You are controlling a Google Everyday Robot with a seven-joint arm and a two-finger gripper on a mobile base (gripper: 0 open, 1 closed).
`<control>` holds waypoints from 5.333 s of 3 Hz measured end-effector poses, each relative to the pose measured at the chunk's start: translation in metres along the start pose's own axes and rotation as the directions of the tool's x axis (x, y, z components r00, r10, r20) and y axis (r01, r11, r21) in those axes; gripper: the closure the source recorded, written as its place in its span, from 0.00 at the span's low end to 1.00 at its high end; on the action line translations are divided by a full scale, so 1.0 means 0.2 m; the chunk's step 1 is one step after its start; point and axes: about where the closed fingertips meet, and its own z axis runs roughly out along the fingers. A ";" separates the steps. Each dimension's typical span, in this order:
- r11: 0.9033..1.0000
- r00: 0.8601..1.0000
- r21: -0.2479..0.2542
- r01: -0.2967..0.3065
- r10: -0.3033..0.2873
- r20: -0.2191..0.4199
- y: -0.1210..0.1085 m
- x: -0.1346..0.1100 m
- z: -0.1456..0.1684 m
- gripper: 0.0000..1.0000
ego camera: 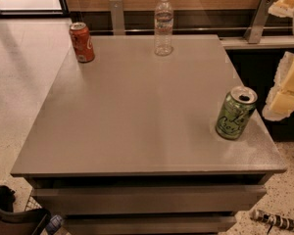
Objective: Move green can near coke can
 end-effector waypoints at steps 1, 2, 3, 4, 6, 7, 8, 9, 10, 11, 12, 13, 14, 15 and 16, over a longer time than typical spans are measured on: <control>1.000 1.000 -0.001 -0.002 0.002 0.006 0.00 0.00 0.00 0.00; 0.999 0.992 -0.024 -0.036 0.038 0.117 0.02 0.04 0.06 0.00; 0.993 0.965 -0.069 -0.092 0.106 0.242 0.09 0.23 0.32 0.00; 0.982 0.899 -0.086 -0.169 0.189 0.395 0.17 0.38 0.65 0.00; 0.945 0.655 -0.078 -0.319 0.279 0.703 0.18 0.46 0.76 0.00; 0.943 0.649 -0.084 -0.322 0.285 0.706 0.18 0.45 0.77 0.00; 0.937 0.631 -0.104 -0.333 0.303 0.715 0.17 0.42 0.78 0.00; 0.917 0.566 -0.157 -0.367 0.354 0.745 0.14 0.32 0.85 0.00; 0.902 0.520 -0.185 -0.390 0.381 0.765 0.12 0.26 0.88 0.00; 0.903 0.520 -0.186 -0.387 0.380 0.765 0.12 0.25 0.88 0.16; 0.906 0.521 -0.186 -0.381 0.377 0.766 0.12 0.24 0.88 0.47; 0.907 0.521 -0.187 -0.378 0.375 0.766 0.12 0.22 0.88 0.71; 0.908 0.522 -0.188 -0.374 0.373 0.767 0.12 0.21 0.88 0.95; 0.910 0.522 -0.190 -0.369 0.372 0.767 0.11 0.19 0.88 1.00; 0.917 0.524 -0.220 -0.333 0.374 0.765 -0.02 0.03 0.85 1.00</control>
Offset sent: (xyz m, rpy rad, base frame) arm 0.0036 -0.0348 -0.0573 0.5714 0.0015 0.0832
